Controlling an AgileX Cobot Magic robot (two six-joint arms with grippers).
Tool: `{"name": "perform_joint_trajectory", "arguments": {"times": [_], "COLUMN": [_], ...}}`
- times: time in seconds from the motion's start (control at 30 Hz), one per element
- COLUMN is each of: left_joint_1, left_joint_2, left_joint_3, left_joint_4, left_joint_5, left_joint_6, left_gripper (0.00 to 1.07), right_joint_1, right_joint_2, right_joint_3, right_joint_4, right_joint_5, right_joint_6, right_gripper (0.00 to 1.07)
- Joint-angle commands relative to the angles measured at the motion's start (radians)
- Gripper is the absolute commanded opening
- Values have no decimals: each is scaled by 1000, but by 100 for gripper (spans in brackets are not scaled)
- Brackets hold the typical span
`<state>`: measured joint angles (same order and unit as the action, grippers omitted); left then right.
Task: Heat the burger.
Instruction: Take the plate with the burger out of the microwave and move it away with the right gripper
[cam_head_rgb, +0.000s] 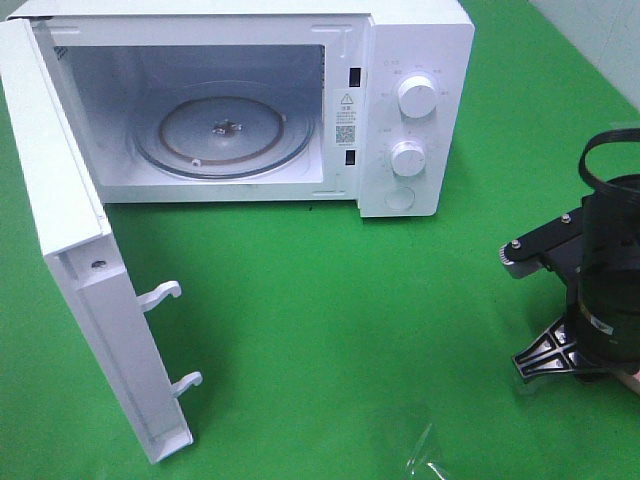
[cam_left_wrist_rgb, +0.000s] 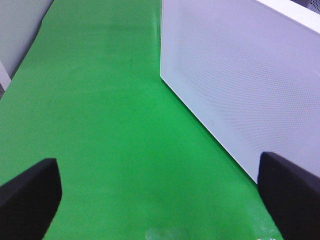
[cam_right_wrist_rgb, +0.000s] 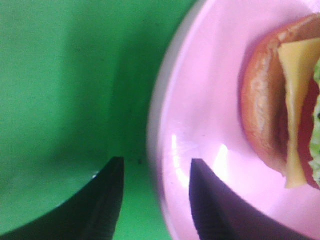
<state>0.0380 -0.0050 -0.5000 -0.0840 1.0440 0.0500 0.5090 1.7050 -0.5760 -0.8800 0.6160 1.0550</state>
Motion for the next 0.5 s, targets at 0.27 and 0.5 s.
{"name": "perform_joint_trajectory", "arguments": {"times": [0.27,0.5], "left_joint_1": [1,1], "left_joint_2": [-21,-21], "left_joint_3": [2,2], "left_joint_4": [-5,-5], "left_joint_5": [-3,-3], "left_joint_6": [-2,-2], "left_gripper": [101,101], "right_joint_1": [-4,-4], "right_joint_2": [-265,-489], "right_joint_3": [-8,-8], "right_joint_4": [273,585], "right_joint_5": [-32,-15], "right_joint_6": [-350,-717], "right_gripper": [48,73]}}
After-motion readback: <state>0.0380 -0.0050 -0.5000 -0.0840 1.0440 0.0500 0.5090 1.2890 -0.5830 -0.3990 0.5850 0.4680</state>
